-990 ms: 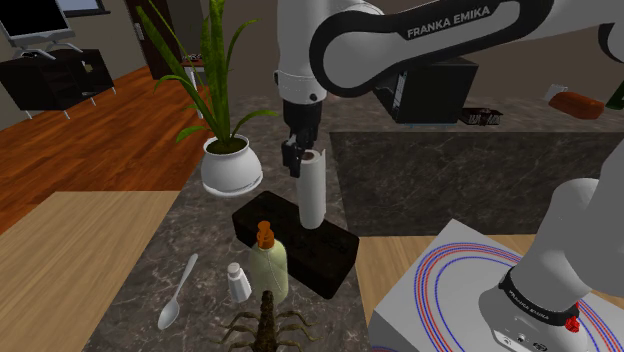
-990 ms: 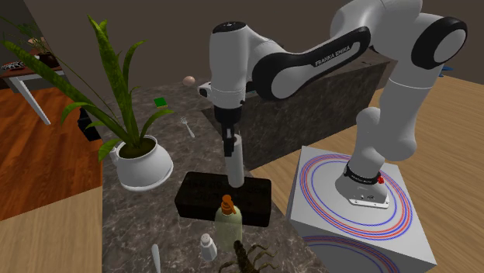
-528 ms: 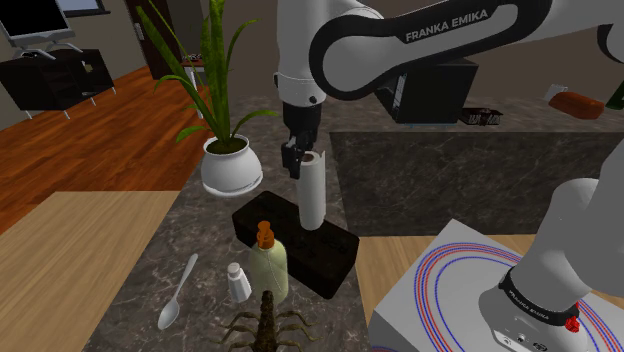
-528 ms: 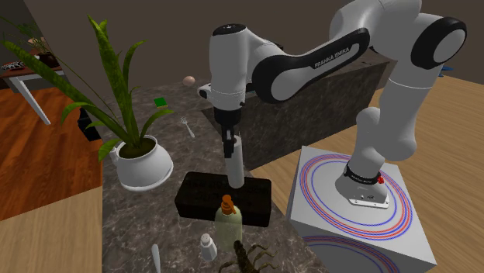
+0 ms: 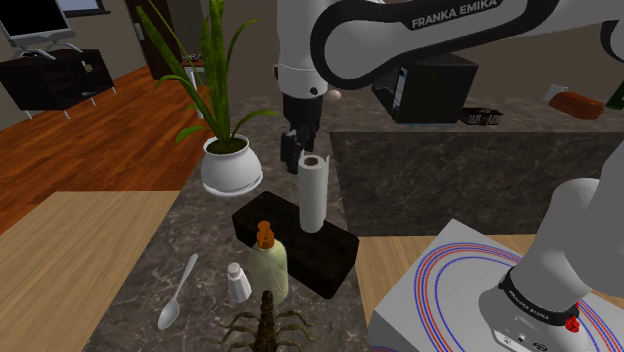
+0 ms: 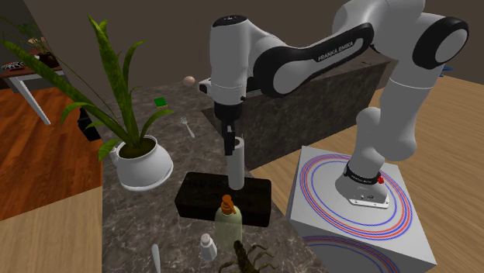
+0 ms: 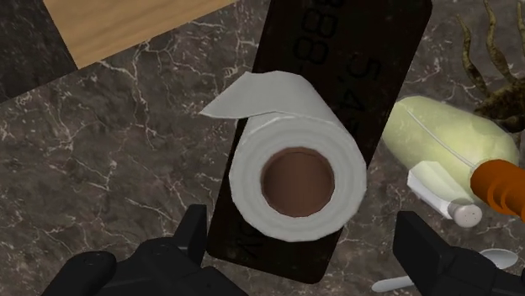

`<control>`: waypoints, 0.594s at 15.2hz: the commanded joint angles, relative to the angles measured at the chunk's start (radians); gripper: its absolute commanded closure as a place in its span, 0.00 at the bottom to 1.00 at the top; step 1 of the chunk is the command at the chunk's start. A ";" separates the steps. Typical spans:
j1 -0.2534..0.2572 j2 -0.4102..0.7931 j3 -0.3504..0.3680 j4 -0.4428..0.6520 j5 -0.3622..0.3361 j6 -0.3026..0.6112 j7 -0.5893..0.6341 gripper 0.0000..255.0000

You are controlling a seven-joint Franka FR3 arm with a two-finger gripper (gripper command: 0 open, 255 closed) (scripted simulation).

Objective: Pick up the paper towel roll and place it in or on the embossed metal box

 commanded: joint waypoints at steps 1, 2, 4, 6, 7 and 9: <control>0.001 -0.002 0.001 0.058 0.002 -0.061 -0.002 0.00; 0.002 -0.004 0.002 0.082 0.002 -0.087 -0.003 0.00; 0.001 -0.004 0.002 0.082 0.002 -0.087 -0.003 0.00; 0.002 -0.004 0.002 0.082 0.002 -0.087 -0.003 0.00; 0.002 -0.004 0.002 0.082 0.002 -0.087 -0.003 0.00; 0.002 -0.004 0.002 0.082 0.002 -0.087 -0.003 0.00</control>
